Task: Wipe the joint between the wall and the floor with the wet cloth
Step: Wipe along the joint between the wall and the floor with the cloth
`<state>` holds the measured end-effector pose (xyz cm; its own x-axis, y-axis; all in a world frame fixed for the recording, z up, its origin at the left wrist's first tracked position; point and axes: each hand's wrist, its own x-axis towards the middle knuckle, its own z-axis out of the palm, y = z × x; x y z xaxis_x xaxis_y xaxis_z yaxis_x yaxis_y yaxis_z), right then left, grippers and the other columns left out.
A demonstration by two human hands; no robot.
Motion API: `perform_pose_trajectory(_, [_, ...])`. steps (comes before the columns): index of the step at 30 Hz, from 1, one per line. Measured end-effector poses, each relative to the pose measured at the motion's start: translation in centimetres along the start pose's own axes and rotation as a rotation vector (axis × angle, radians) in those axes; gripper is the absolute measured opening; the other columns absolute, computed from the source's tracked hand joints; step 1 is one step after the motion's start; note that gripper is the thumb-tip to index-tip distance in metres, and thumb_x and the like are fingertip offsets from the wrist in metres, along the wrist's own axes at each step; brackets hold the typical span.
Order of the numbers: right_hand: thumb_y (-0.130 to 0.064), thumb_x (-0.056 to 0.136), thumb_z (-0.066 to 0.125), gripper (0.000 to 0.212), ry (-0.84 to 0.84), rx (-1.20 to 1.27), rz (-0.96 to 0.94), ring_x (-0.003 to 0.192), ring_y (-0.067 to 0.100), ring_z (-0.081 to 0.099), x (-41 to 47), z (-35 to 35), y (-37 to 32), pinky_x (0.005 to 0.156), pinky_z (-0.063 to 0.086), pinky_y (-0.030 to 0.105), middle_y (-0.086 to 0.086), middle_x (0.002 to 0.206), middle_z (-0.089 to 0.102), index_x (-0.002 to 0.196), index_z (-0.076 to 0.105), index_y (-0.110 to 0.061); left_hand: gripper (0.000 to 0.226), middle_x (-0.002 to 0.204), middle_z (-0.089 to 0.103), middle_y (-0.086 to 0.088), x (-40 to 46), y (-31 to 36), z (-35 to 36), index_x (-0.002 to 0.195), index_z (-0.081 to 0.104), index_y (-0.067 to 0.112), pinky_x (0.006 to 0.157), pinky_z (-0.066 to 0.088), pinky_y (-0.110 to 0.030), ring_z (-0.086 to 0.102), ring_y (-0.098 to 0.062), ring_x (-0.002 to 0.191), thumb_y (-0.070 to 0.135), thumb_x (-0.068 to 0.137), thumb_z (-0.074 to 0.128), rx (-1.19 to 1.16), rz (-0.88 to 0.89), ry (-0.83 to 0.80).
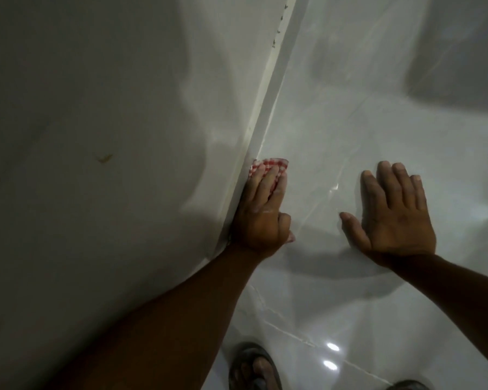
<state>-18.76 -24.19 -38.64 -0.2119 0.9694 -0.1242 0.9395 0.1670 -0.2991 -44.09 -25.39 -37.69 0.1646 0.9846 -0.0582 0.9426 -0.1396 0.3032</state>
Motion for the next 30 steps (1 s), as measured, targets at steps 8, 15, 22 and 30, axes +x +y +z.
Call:
perform_pose_trajectory(8, [-0.059, 0.087, 0.051, 0.085, 0.019, -0.018, -0.007, 0.154, 0.037, 0.017, 0.1, -0.2, 0.0, 0.127, 0.007, 0.049, 0.023, 0.162, 0.028, 0.152, 0.036, -0.007, 0.068, 0.158, 0.039, -0.013, 8.6, 0.6, -1.0, 0.148, 0.044, 0.007, 0.128, 0.018, -0.043, 0.023, -0.033, 0.152, 0.019, 0.081, 0.047, -0.176, -0.066, -0.002])
perform_pose_trajectory(15, [-0.062, 0.088, 0.046, 0.086, 0.005, -0.043, -0.008, 0.155, 0.037, 0.017, 0.0, 0.0, 0.1, 0.127, 0.001, 0.045, 0.022, 0.163, 0.026, 0.153, 0.032, -0.008, 0.067, 0.158, 0.041, -0.011, 13.2, 1.5, -1.4, 0.149, 0.042, 0.009, 0.125, 0.016, -0.036, 0.024, -0.031, 0.151, 0.009, 0.083, 0.057, -0.144, -0.049, 0.0])
perform_pose_trajectory(22, [-0.059, 0.088, 0.049, 0.085, 0.013, -0.035, -0.014, 0.155, 0.038, 0.016, -0.2, 0.0, 0.2, 0.127, 0.003, 0.048, 0.023, 0.163, 0.025, 0.154, 0.031, -0.007, 0.08, 0.158, 0.039, -0.014, -2.3, 2.6, 0.5, 0.149, 0.04, 0.002, 0.123, 0.027, -0.047, 0.026, -0.032, 0.151, 0.011, 0.071, 0.058, 0.037, -0.163, 0.071])
perform_pose_trajectory(30, [-0.064, 0.089, 0.044, 0.087, -0.056, -0.037, 0.006, 0.157, 0.033, 0.009, 0.1, -0.1, 0.2, 0.127, 0.0, 0.046, 0.019, 0.166, 0.02, 0.155, 0.028, -0.01, 0.054, 0.16, 0.034, -0.016, 1.6, 2.1, 1.6, 0.146, 0.044, -0.001, 0.127, 0.019, -0.046, 0.02, -0.032, 0.153, 0.024, 0.098, 0.038, 0.02, -0.166, 0.07])
